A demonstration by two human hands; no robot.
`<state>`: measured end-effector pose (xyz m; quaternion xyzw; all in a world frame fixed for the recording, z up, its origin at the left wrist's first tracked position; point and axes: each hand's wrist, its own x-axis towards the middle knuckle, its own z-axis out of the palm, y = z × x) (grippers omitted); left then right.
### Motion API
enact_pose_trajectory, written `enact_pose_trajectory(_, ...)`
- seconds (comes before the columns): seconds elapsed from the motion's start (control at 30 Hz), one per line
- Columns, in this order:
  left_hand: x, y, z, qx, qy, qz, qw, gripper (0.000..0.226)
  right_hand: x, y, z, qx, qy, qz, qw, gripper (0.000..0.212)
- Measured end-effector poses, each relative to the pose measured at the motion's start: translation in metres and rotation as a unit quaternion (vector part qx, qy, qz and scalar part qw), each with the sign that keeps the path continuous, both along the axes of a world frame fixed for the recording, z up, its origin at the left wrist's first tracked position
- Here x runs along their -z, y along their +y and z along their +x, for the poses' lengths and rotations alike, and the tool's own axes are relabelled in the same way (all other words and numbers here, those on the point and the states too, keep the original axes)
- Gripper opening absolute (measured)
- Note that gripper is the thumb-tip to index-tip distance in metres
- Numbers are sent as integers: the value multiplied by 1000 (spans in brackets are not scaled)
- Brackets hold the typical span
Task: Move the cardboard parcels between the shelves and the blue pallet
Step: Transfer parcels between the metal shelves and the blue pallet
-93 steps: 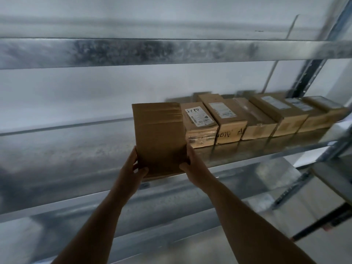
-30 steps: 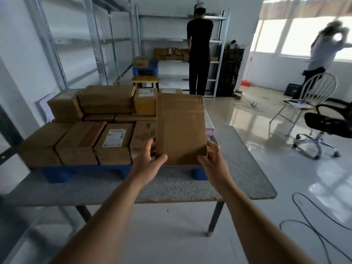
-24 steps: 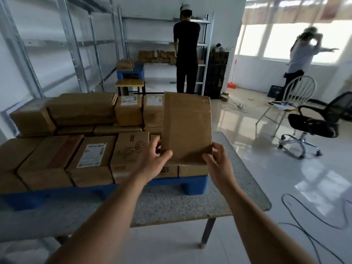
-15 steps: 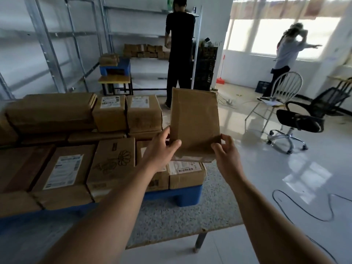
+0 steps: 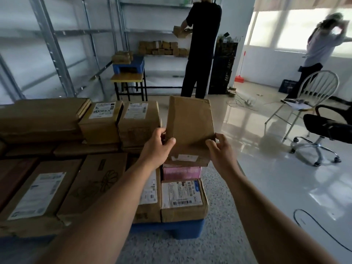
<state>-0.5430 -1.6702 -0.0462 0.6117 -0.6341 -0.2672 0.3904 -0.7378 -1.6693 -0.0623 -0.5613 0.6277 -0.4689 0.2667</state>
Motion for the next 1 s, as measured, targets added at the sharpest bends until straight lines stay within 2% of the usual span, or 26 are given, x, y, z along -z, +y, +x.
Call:
enact_pose_trajectory(0.17,-2,-33,-9,-59,-25,-16,998,51,-5,-47,-7,-29,24,6,999,38)
enact_pose_trajectory(0.33,-1,-51,-16,-145,-88,4,985,54,-3,-75,-9,-127,23,23,991,45)
enact_pose_trajectory(0.4,2,-54,-17,-159,-97,8,983,57,-1,-80,-14,-182,-22,25,983,48)
enact_pose_trajectory(0.47,4,-57,-17,-164,-96,15,982,61,4,-84,-21,-246,-104,33,963,51)
enact_pose_trajectory(0.57,6,-60,-16,-165,-101,38,980,70,14,-92,-30,-311,-227,84,919,70)
enact_pose_trajectory(0.67,5,-62,-17,-173,-105,63,977,76,21,-100,-29,-354,-230,98,901,67)
enact_pose_trajectory(0.77,0,-64,-14,-182,-130,66,972,72,23,-108,-26,-370,-253,110,887,67)
enact_pose_trajectory(0.9,-7,-67,-12,-197,-170,51,964,60,18,-118,-24,-361,-245,72,897,76)
enact_pose_trajectory(1.0,-9,-67,-14,-217,-195,65,954,58,9,-123,-22,-360,-198,12,912,75)
